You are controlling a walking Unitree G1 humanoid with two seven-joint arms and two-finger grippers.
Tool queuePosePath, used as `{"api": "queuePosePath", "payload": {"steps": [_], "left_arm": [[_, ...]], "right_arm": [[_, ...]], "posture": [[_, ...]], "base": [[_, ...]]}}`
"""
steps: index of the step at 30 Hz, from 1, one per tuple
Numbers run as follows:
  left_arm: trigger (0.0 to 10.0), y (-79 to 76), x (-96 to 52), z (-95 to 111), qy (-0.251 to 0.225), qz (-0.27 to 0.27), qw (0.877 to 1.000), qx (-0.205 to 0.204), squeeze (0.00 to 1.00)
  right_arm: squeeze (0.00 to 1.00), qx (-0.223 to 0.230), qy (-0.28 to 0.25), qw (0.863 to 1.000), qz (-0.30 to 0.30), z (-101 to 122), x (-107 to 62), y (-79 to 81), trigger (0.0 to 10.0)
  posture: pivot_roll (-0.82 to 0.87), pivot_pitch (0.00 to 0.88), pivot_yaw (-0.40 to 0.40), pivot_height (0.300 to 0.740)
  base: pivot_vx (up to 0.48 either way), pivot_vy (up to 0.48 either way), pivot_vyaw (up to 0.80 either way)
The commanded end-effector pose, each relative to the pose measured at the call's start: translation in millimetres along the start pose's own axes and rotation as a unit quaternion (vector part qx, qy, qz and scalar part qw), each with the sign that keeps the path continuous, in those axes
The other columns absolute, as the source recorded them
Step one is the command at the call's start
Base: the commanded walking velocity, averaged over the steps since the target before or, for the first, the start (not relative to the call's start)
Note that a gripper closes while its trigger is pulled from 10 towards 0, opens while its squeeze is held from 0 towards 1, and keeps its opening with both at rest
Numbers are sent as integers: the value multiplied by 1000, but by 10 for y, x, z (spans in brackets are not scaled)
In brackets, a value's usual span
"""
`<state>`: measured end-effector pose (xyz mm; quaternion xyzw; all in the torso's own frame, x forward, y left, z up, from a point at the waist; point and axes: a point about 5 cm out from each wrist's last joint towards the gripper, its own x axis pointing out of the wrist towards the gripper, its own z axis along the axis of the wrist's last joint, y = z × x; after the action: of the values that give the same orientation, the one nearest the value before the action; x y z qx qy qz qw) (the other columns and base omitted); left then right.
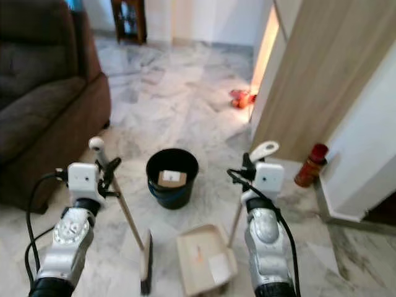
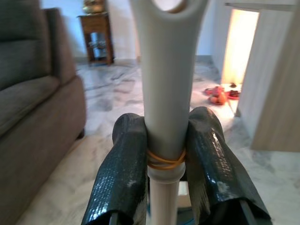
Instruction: Sweep floor
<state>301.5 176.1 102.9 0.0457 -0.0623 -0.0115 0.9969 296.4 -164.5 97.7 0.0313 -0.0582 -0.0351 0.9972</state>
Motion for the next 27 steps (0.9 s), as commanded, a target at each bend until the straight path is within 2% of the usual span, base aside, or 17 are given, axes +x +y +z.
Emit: {"api": "queuePosePath", "payload": {"steps": [1, 8, 17, 27], "left_arm": [[10000, -30, 39, 107, -24, -9, 1000, 7, 0], [10000, -46, 39, 100, -22, -12, 1000, 8, 0], [10000, -62, 38, 51, -10, -15, 1000, 16, 0], [10000, -62, 41, 52, -12, -13, 1000, 11, 0]], "right_arm": [[0, 1, -28, 1000, 0, 126, 46, -9, 10000], [0, -1, -27, 1000, 4, 119, 43, -3, 10000], [0, 0, -20, 1000, 9, 102, 45, 10, 10000], [0, 3, -32, 999, 11, 202, 89, 18, 10000]], "posture": [[36, 0, -32, 740], [36, 0, -32, 740], [37, 0, -36, 740], [29, 0, -34, 740]], "base": [[259, 0, 0], [258, 0, 513], [53, 0, 0], [0, 0, 0]]}}
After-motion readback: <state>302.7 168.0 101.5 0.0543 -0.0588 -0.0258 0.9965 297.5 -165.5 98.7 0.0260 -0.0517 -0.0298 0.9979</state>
